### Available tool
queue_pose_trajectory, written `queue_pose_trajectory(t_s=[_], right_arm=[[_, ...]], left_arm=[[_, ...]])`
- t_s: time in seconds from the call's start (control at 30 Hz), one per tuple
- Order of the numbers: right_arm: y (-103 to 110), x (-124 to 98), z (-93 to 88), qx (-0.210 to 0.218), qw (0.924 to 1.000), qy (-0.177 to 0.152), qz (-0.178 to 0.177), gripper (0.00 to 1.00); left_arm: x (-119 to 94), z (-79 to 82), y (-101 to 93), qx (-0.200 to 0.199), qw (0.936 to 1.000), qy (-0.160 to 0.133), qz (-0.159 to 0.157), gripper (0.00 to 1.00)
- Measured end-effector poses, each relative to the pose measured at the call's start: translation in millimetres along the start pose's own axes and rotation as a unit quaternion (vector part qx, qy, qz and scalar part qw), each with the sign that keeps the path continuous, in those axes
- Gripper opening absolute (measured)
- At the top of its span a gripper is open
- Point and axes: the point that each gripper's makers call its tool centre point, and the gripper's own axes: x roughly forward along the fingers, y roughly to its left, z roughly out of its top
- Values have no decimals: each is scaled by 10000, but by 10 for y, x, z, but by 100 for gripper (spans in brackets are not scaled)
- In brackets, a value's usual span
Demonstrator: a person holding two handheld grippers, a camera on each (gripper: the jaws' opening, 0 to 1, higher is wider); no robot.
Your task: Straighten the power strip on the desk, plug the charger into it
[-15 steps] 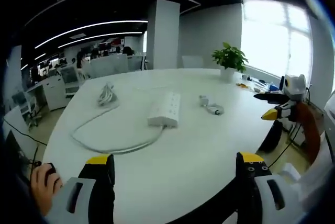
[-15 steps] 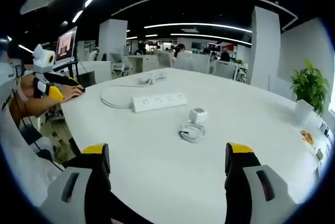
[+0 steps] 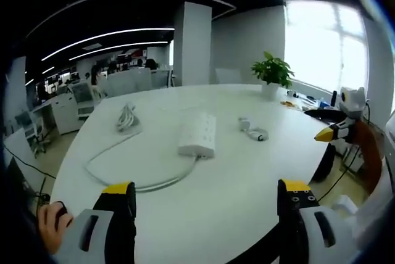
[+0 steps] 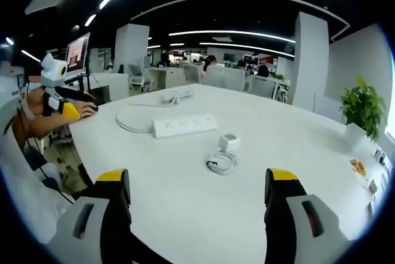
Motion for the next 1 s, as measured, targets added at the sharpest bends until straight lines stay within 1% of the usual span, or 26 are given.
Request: queue_pose_trajectory(t_s=[0.13,0.23,0.33,0.37,0.43,0.53,0.67,0.7,0.77,0.83,1.0], right_arm=[[-35,11,52,-42,10000,-61,-40,87],[-33,38,80,-21,9999,-102,-1,87],[-45,60,90,-49,9999,-103,8,87],[-60,70,95,-49,9999,-113,6,87],[-74,85,98,-24,9999,-130,-1,87],[-78,104,93,-30,9999,-138,-3,87],[-89,124,78,7,9999,-141,-4,86],[-93,127,77,14,9999,-137,-9,86],[-99,130,84,1,9999,-138,-14,86],[-109,133,95,-14,9999,-134,-27,86],[-116,142,118,-20,9999,-164,-33,86]], left_arm=[[29,55,-10,121,9999,-66,2,96],[76,86,-22,174,9998,-138,3,96],[115,109,-84,220,9995,-182,-112,96],[139,136,-118,227,9992,-252,-191,95],[165,151,-134,233,9991,-270,-222,96],[210,151,-125,272,9993,-197,-192,96],[262,157,-37,282,9996,-64,-10,94],[265,144,-6,331,9994,29,71,93],[278,135,22,397,9990,105,163,92],[282,134,27,384,9990,123,180,93],[298,152,-15,304,9995,94,62,94]])
